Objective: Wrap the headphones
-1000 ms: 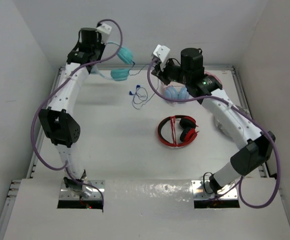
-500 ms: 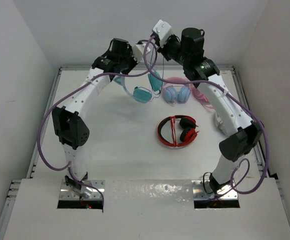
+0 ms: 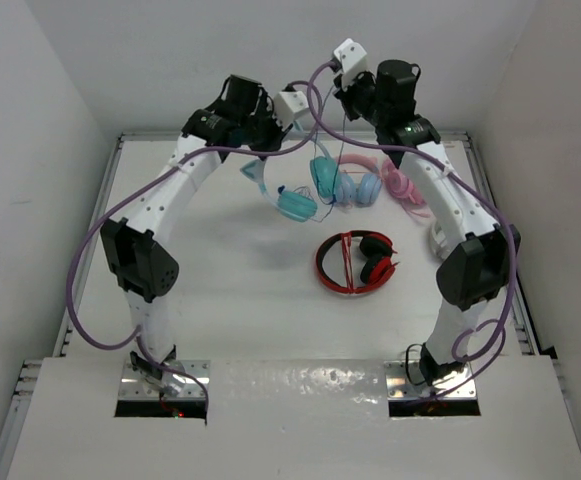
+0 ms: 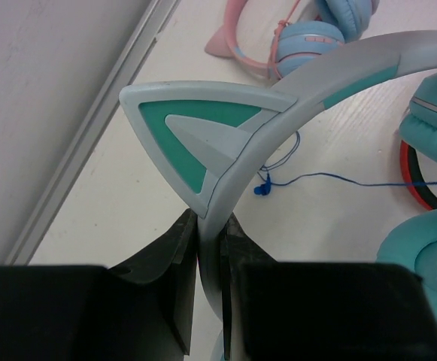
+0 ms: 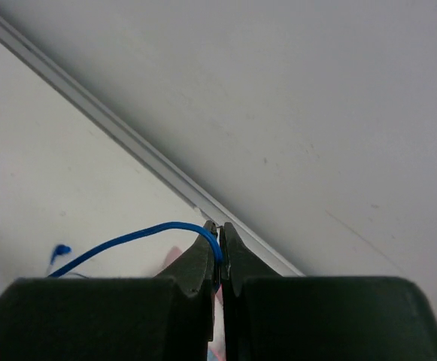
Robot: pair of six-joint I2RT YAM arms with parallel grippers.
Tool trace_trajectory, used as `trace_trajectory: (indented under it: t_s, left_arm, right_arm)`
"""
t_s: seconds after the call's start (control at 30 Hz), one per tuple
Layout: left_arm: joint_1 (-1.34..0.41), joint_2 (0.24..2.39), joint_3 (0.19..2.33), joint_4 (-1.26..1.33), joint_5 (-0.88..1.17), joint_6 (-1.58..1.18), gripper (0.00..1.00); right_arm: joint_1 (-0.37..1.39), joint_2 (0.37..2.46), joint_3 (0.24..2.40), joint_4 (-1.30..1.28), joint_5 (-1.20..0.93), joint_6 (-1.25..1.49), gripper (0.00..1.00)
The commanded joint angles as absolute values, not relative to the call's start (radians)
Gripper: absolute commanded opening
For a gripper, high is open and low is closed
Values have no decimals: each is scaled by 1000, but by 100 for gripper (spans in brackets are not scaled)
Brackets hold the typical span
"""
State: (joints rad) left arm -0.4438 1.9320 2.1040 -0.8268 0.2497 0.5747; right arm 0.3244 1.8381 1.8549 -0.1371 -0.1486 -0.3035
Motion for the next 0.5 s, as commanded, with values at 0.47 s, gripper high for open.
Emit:
trace_trajectory:
  t_s: [0.47]
  left_arm:
    - [-462, 1865, 2134, -517, -196, 735, 0]
  right_arm:
    - [324, 1801, 1954, -285, 35, -445, 0]
